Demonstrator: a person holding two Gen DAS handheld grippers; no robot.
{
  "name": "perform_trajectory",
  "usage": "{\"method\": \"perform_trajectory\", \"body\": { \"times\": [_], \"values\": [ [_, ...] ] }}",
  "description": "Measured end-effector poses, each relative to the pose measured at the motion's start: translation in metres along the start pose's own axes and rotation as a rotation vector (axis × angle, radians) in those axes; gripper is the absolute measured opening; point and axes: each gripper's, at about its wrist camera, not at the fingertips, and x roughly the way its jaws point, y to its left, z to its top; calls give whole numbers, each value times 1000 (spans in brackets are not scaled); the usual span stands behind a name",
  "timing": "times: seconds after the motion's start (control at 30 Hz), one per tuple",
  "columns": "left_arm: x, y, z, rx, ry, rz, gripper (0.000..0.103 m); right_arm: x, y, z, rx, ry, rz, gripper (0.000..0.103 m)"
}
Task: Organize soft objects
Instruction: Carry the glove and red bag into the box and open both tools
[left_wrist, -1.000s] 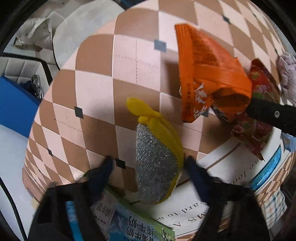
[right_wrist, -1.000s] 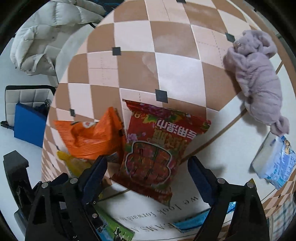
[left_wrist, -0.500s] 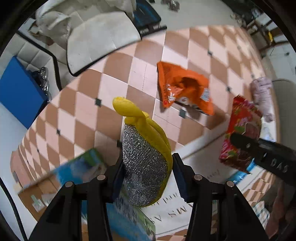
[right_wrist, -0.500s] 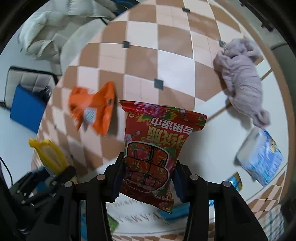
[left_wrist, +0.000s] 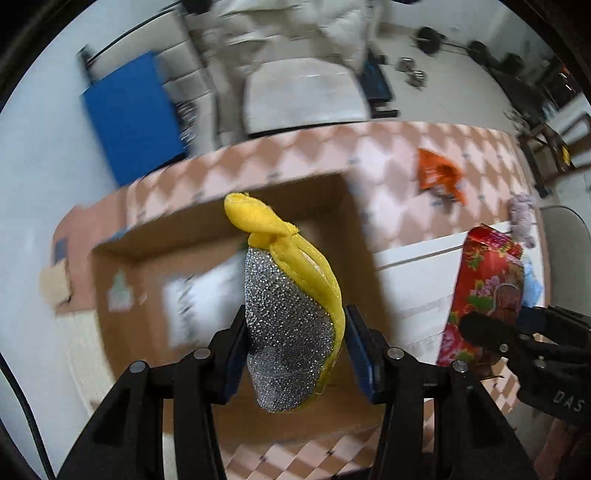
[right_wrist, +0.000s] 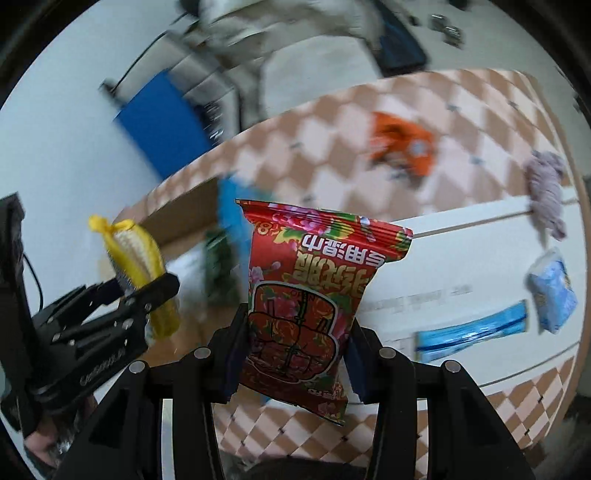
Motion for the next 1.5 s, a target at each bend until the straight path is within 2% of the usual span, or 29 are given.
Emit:
{"method": "perform_trajectory", "body": {
  "times": [0.17,0.37,0.5,0.8,1.0,1.03,1.07,1.13,1.2,1.33,1.43,1.5],
  "values": [
    [26,62,-39,-110,83,25,46,42,66,-24,-93,71,16,48],
    [69,103,-68,-209,196,-27,46,97,114,-39,-132,155,10,48],
    [94,113,-74,-234,251,-55,47,125,132,-47,-163,204,-23,48],
    [136,133,-73,-315,335,-147,47,168,128,-41,-181,257,-95,48],
    [146,135,-71,-329,356,-193,49,190,131,-44,-199,298,-131,50],
    [146,136,-70,-340,359,-193,50,195,132,-44,-202,310,-142,54],
    [145,139,-71,-353,360,-199,50,194,132,-46,-203,317,-145,65],
    [141,142,-74,-361,351,-208,50,190,129,-45,-185,313,-140,77],
    [136,142,-77,-348,335,-179,50,187,130,-44,-187,306,-149,77],
    [122,141,-87,-350,301,-170,50,172,130,-43,-194,274,-175,77],
    [102,136,-96,-338,249,-132,50,156,131,-44,-198,240,-186,77],
    [84,129,-104,-322,194,-81,50,141,131,-50,-214,202,-210,77]
  ]
}}
